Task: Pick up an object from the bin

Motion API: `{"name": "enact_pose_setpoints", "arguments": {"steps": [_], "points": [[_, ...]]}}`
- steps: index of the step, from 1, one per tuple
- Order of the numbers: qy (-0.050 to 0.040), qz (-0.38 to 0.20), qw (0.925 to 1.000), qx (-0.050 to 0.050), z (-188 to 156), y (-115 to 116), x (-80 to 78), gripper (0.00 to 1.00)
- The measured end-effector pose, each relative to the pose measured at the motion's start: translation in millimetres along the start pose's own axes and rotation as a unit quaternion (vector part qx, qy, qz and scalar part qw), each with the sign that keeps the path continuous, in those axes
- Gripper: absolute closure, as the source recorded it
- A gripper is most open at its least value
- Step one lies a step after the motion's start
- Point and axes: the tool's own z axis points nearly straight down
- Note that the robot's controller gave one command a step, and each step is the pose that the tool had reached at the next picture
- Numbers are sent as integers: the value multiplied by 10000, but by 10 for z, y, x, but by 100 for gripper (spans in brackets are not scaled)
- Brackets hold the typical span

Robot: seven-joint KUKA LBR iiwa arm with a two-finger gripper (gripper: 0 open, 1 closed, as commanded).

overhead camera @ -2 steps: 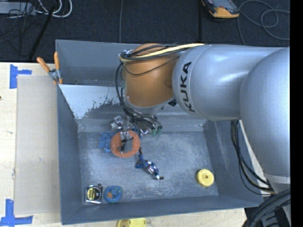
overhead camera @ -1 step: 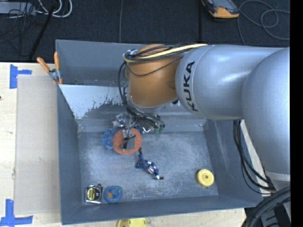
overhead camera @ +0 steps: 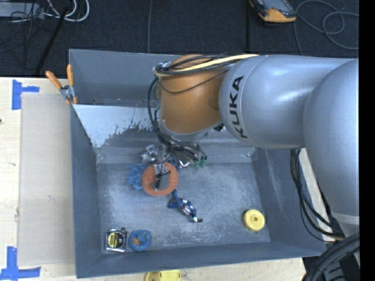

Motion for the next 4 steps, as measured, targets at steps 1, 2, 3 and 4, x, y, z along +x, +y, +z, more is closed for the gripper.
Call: {"name": "enact_pose_setpoints", "arguments": {"steps": [1,2,3,4], "points": [[-111,-102,9999,25,420,440,-320,0],[-118,-139,9998,22,754,637,-446,100],[-117,-133,9998,19,754,635,-446,100],[-50,-143,9999,16,293,637,-328,100]]}}
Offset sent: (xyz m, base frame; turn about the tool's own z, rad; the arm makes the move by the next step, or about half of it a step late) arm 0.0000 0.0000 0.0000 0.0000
